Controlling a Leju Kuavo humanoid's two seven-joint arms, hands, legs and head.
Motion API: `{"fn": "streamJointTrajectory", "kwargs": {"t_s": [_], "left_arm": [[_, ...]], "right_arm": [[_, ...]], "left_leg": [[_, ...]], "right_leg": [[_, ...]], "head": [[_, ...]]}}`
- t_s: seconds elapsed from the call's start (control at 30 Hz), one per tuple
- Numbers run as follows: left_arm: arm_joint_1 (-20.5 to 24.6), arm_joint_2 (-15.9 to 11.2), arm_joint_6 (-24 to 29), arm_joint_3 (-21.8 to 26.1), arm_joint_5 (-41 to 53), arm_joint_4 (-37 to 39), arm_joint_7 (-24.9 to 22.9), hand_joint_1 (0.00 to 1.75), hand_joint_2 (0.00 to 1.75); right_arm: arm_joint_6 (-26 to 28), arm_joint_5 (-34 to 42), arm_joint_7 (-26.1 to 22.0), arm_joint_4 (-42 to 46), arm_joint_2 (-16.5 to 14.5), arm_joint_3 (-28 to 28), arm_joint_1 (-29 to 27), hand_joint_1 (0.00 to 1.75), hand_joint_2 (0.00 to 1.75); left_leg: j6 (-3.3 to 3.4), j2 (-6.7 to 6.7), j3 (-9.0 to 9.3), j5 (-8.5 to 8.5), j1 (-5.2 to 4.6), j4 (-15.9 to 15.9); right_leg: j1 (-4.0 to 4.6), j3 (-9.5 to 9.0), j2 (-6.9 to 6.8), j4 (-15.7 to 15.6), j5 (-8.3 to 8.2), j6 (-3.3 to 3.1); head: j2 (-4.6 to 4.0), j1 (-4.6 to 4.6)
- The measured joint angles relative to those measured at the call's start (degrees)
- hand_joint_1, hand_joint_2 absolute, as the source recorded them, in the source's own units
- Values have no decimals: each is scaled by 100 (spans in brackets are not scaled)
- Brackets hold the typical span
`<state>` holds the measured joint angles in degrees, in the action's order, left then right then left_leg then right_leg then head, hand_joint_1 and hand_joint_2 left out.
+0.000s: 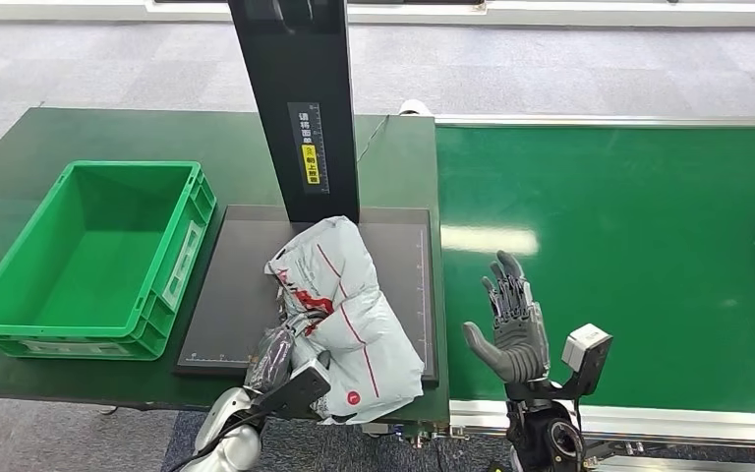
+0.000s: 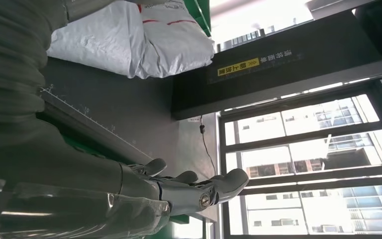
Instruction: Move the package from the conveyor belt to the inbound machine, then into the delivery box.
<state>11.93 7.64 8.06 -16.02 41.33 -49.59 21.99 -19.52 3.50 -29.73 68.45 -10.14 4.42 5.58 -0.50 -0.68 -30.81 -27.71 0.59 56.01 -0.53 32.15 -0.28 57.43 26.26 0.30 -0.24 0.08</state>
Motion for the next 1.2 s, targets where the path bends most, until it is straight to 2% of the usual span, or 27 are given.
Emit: {"fn": "streamJointTrajectory", "kwargs": {"t_s": [0.13,0.23,0.47,0.67,0.8,0.9,1.0,1.1,1.2], "left_arm": [[-140,-5,327,47,-63,-211,67,175,175],[-400,-32,609,123,-190,-673,131,175,175],[-1163,-240,1205,376,-932,-2671,597,175,175],[-1319,-519,1551,647,-1519,-3992,992,175,175],[-1314,-640,1559,939,-1785,-4595,1064,175,175],[-1104,-715,1432,1235,-1916,-4753,963,175,175],[-642,-834,1175,1591,-1943,-4600,668,175,175],[11,-1026,962,1900,-1813,-4021,379,175,175],[768,-1247,865,2105,-1573,-3042,184,175,175]], "right_arm": [[30,10,10,-6,7,-7,-40,0,175],[33,10,9,-15,10,-5,-65,0,175],[42,-1,-98,-80,49,30,-145,0,175],[44,-65,-78,84,47,139,-400,0,175],[38,-151,-8,279,-5,235,-554,0,175],[19,-205,21,388,-37,277,-635,0,175],[-25,-244,26,409,-47,291,-651,0,175],[-35,-251,22,393,-68,278,-606,0,175],[-34,-247,21,351,-84,235,-522,0,175]], "left_leg": [[-1,7,-1,0,1,0],[-1,12,-18,0,2,1],[-2,19,-68,0,3,2],[-2,18,-77,0,3,2],[-2,17,-76,0,3,2],[-2,17,-74,1,3,2],[-3,17,-73,6,4,2],[-6,17,-72,14,6,2],[-9,17,-72,20,9,2]], "right_leg": [[1,10,7,1,-2,-1],[2,36,15,1,-3,-2],[4,90,23,2,-3,-3],[4,97,23,2,-3,-3],[4,98,23,2,-3,-3],[4,97,23,2,-3,-4],[5,96,23,2,-7,-7],[8,96,23,4,-12,-14],[10,96,23,5,-16,-17]], "head": [[-1,1],[-1,0],[0,0],[0,0],[0,1],[0,1],[0,1],[0,1],[0,1]]}}
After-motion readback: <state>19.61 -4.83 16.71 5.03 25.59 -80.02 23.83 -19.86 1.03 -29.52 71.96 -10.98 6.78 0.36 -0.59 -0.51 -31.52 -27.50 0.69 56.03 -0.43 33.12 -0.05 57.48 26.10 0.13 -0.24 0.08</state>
